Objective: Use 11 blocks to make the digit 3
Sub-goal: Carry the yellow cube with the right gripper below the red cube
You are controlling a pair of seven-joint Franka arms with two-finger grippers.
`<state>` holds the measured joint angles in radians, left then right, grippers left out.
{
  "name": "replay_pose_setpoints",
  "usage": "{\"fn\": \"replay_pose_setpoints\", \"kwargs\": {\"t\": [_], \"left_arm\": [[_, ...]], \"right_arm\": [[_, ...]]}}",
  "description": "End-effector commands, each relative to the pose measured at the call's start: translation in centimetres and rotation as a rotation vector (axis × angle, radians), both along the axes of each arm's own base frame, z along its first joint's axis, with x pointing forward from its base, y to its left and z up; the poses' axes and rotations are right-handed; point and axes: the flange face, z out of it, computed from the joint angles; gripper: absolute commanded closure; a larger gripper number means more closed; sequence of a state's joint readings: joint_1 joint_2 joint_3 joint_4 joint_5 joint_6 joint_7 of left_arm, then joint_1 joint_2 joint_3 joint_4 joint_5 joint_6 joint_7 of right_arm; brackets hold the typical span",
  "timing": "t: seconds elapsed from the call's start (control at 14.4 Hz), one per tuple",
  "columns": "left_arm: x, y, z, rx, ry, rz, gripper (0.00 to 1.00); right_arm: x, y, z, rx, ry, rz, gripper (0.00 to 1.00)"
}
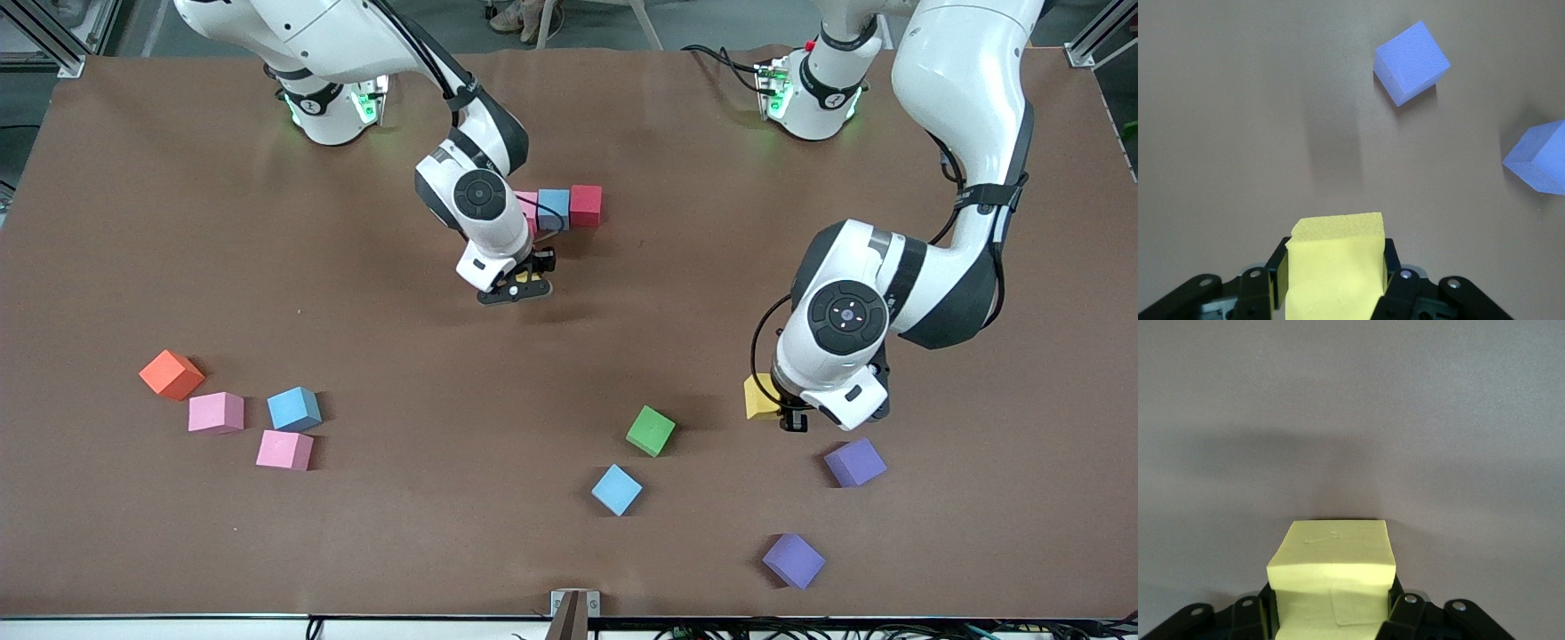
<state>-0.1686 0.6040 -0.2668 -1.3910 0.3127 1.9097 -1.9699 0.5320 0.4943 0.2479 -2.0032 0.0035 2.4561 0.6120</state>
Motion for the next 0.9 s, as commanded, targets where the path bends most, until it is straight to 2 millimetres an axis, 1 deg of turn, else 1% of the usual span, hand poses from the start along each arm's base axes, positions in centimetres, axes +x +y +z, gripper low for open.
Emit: {"fn": "replay_pose_setpoints", "kwargs": {"t": [0.0, 0.56, 0.83], "left_arm": [[-0.15, -0.18, 0.15, 0.012, -0.017, 0.008, 0.78], [0.06, -0.22, 0.31, 0.001, -0.033, 0.006, 0.78], [0.04, -0.23, 0.25, 0.001, -0.033, 0.007, 0.78]], "right_arm": [[-0.74, -0.65, 0.68, 0.003, 0.005, 0.007, 0.6], [-1.25, -0.91, 0.11, -0.02, 0.029, 0.005, 0.6], [-1.68, -0.56, 0.05, -0.021, 0.031, 0.005, 0.6]]}}
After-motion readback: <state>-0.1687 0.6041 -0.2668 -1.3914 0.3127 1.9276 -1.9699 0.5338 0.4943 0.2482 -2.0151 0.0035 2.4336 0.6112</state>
